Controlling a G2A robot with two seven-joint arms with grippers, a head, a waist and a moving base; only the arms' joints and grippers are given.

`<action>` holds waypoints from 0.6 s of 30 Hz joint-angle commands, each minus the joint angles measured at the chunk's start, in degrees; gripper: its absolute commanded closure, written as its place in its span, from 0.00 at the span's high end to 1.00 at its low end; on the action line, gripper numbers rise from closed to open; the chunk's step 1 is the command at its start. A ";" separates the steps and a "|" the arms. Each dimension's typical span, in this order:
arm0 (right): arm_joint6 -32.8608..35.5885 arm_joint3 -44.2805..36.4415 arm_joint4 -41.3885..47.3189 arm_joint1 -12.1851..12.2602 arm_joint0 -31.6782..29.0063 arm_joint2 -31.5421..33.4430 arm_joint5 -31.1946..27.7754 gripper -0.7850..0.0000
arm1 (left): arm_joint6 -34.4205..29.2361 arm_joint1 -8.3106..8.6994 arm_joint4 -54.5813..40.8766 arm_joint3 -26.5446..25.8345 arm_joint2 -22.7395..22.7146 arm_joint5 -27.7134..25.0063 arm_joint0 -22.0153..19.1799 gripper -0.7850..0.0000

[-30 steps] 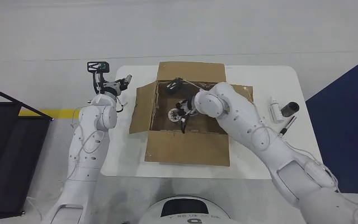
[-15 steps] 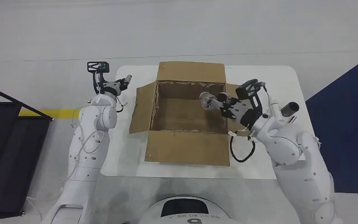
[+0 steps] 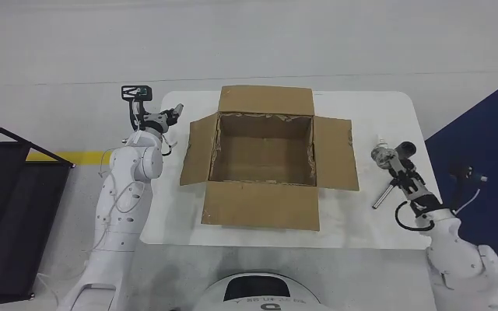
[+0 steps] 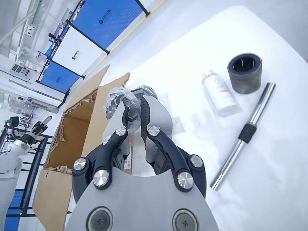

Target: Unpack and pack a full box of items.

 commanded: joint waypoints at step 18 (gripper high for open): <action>23.47 5.46 -2.95 1.40 9.35 -1.28 23.40 0.00 | 0.00 0.00 -0.01 0.00 -0.02 0.00 0.00 1.00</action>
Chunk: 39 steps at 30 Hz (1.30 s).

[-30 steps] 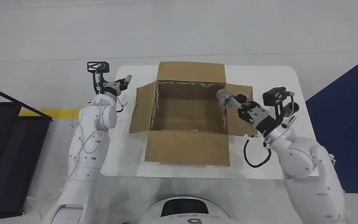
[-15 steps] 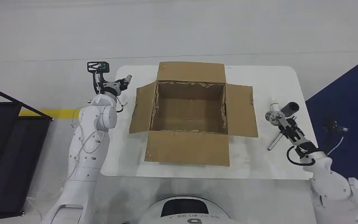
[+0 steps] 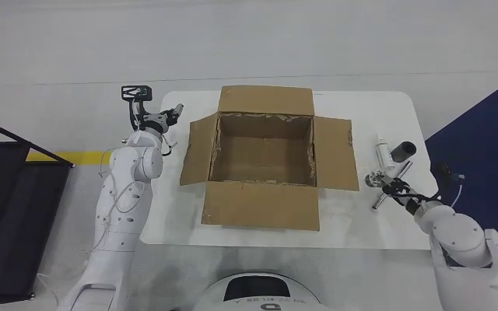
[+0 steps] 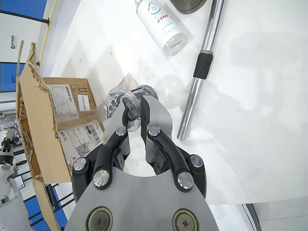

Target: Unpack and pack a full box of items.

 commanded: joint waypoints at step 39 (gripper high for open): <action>-9.73 -18.08 -8.92 -0.21 0.32 -6.75 -31.78 0.90 | 0.00 0.00 -0.01 0.00 -0.02 0.00 0.00 1.00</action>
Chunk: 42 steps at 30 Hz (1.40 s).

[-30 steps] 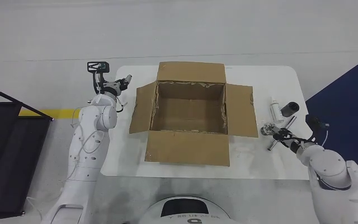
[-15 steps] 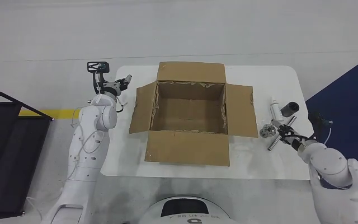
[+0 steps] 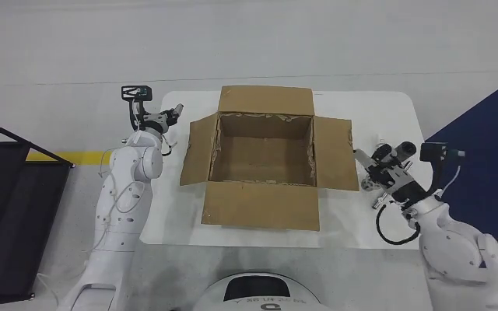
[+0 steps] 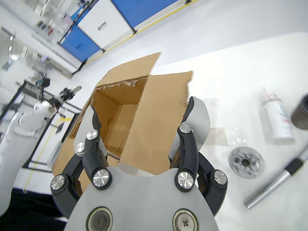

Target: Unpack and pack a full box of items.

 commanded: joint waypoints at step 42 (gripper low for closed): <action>39.11 33.04 -9.18 -3.23 59.80 -50.25 6.96 0.73 | 0.00 0.00 -0.01 0.00 -0.02 0.00 0.00 1.00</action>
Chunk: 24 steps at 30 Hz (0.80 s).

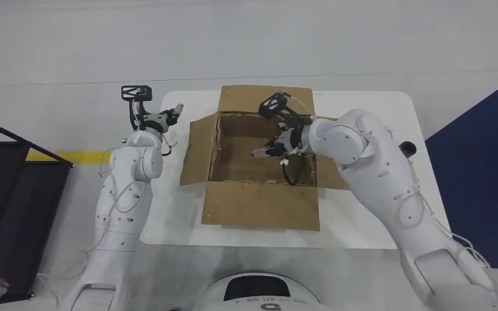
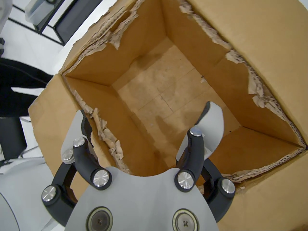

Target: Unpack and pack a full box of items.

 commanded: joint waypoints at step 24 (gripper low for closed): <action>13.81 15.89 3.45 -3.84 9.63 -17.67 -17.06 0.90 | 0.00 0.00 -0.01 0.00 -0.02 0.00 0.00 1.00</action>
